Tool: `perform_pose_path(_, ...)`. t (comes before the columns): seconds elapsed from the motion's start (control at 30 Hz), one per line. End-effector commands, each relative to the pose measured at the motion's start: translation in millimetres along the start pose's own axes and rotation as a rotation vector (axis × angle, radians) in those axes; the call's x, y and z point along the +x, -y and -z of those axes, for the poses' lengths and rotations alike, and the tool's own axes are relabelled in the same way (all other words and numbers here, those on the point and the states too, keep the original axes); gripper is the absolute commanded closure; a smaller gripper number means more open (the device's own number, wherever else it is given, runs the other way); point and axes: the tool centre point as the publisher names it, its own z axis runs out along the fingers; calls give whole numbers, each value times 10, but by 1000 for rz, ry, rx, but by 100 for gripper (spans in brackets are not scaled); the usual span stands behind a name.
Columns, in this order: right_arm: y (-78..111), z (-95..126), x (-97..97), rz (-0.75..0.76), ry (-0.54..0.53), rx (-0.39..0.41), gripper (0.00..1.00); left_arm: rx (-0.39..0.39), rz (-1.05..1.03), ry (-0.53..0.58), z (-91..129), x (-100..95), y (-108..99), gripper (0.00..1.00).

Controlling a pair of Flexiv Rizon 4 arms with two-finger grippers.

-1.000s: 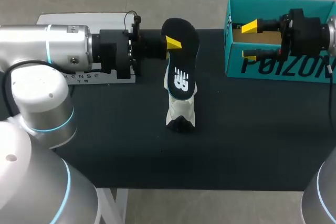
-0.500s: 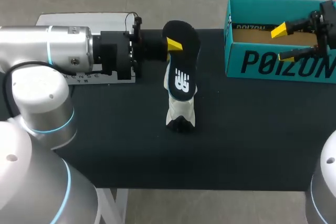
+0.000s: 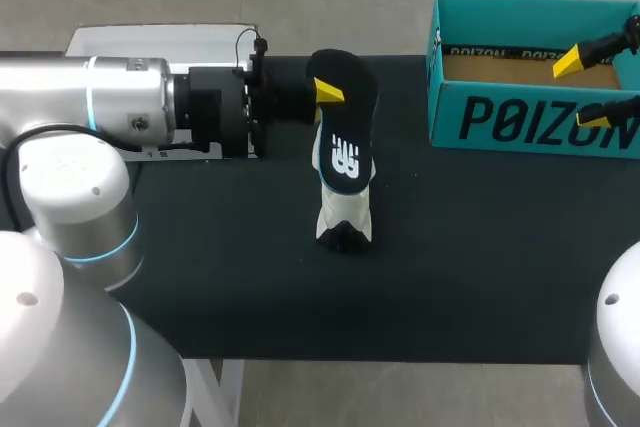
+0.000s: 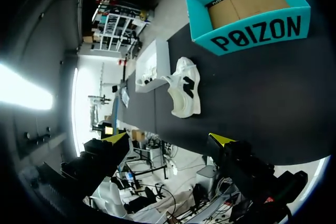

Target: Take the shoe out of the shoebox, open the shoe tongue, remove and reinsert the insole, then place the shoe into the shoebox

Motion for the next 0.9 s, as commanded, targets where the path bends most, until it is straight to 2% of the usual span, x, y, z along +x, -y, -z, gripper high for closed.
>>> perform_pose_path(0.03, 99, -5, 9, -1, 2, -29, 0, -11, 50, 10, 19, 95, 23, 100)
perform_pose_path(0.17, 99, -5, 9, -1, 2, -29, 0, -29, 198, 3, 7, 366, -6, 100)
perform_pose_path(0.37, 99, -5, 9, -1, 2, -29, 0, 44, 416, -98, -45, 698, 45, 100)
perform_pose_path(0.43, 99, -5, 9, -1, 2, -29, 0, 61, 411, -130, -58, 705, 145, 100)
perform_pose_path(0.83, 99, -5, 9, -1, 2, -29, 0, 61, 411, -130, -58, 705, 145, 100)
perform_pose_path(0.9, 99, -5, 9, -1, 2, -29, 0, 96, 466, -127, -57, 869, 30, 100)
